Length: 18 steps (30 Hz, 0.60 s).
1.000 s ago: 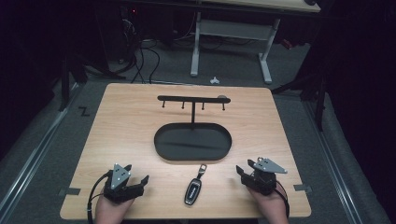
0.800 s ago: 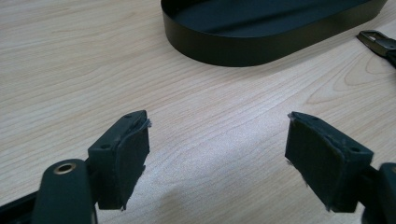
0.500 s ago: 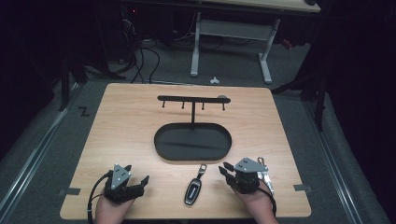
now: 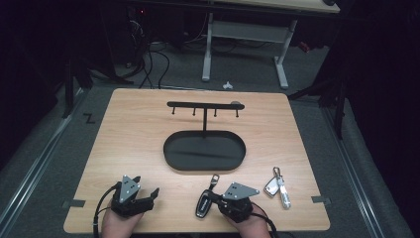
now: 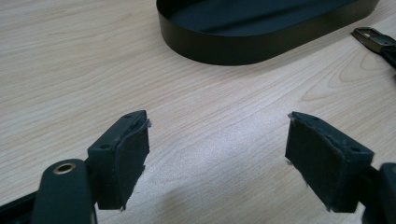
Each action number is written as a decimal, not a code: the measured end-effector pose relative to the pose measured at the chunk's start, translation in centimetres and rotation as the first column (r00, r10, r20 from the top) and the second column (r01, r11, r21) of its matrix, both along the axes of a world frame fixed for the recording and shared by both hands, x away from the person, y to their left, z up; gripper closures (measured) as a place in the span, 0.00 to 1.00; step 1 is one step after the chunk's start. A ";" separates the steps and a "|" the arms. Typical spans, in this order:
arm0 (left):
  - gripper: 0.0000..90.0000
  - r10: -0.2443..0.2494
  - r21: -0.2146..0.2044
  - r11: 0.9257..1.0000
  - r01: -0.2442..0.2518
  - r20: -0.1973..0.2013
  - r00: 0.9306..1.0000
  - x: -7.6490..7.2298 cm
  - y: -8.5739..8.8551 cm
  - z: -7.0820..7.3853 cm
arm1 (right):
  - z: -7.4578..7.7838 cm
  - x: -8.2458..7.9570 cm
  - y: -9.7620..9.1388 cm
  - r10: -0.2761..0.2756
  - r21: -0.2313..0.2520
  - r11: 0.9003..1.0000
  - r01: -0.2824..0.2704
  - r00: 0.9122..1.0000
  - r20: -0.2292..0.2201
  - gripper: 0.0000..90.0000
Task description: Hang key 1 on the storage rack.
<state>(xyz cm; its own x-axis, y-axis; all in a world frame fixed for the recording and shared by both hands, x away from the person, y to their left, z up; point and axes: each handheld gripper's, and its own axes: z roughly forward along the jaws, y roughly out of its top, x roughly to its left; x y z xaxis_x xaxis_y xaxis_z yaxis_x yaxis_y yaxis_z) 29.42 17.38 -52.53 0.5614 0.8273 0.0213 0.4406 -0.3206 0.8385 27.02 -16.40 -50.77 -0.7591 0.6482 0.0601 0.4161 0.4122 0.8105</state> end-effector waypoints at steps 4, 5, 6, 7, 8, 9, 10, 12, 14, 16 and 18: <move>0.24 0.000 0.002 1.000 0.000 0.002 1.000 0.1 -0.1 -0.1 | -0.6 -0.3 1.1 0.041 -0.034 0.999 -0.042 0.999 -0.026 1.00; 0.25 -0.001 0.001 1.000 0.001 0.001 1.000 0.1 0.0 0.0 | -0.8 -0.3 1.3 0.045 -0.047 0.998 -0.046 0.999 -0.026 1.00; 0.24 -0.002 0.001 1.000 0.002 0.000 1.000 0.1 0.0 0.0 | -1.0 -0.4 1.4 0.045 -0.064 0.997 -0.047 0.999 -0.025 1.00; 0.24 -0.003 0.000 1.000 0.003 0.000 1.000 0.1 0.0 0.0 | -1.1 -0.4 1.4 0.048 -0.080 0.996 -0.050 0.999 -0.021 1.00; 0.24 -0.005 0.000 1.000 0.005 0.001 1.000 0.1 0.0 0.0 | -1.2 -0.4 1.4 0.044 -0.080 0.996 -0.046 0.999 -0.023 1.00; 0.24 -0.006 0.000 1.000 0.006 0.000 1.000 0.1 0.0 0.0 | -1.2 -0.4 1.4 0.040 -0.079 0.996 -0.042 0.999 -0.024 1.00; 0.24 -0.006 -0.001 1.000 0.006 0.001 1.000 0.1 -0.1 0.0 | -1.1 -0.4 1.3 0.034 -0.087 0.996 -0.036 0.999 -0.020 1.00; 0.24 -0.009 -0.001 1.000 0.009 0.000 1.000 0.1 -0.1 -0.1 | -1.2 -0.3 0.9 0.024 -0.093 0.995 -0.026 1.000 -0.015 1.00; 0.24 -0.012 0.000 1.000 0.012 0.000 1.000 0.1 -0.2 -0.1 | -1.2 -0.1 0.3 0.007 -0.092 0.996 -0.009 1.000 -0.020 1.00; 0.24 -0.014 0.000 1.000 0.014 -0.001 1.000 0.1 -0.2 -0.1 | -1.2 0.1 -0.4 -0.014 -0.088 0.996 0.011 0.999 -0.030 1.00; 0.24 -0.015 -0.002 1.000 0.015 -0.002 1.000 0.1 -0.2 -0.1 | -1.2 0.3 -1.1 -0.027 -0.092 0.995 0.024 0.999 -0.030 1.00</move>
<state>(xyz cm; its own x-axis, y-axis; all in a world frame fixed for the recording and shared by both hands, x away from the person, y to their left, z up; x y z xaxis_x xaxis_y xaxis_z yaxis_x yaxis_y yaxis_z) 29.52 17.17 -52.60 0.5734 0.8190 0.0189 0.4374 -0.3255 0.8383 27.32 -17.48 -51.98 -0.7409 0.6712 0.0231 0.4519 0.4728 0.7564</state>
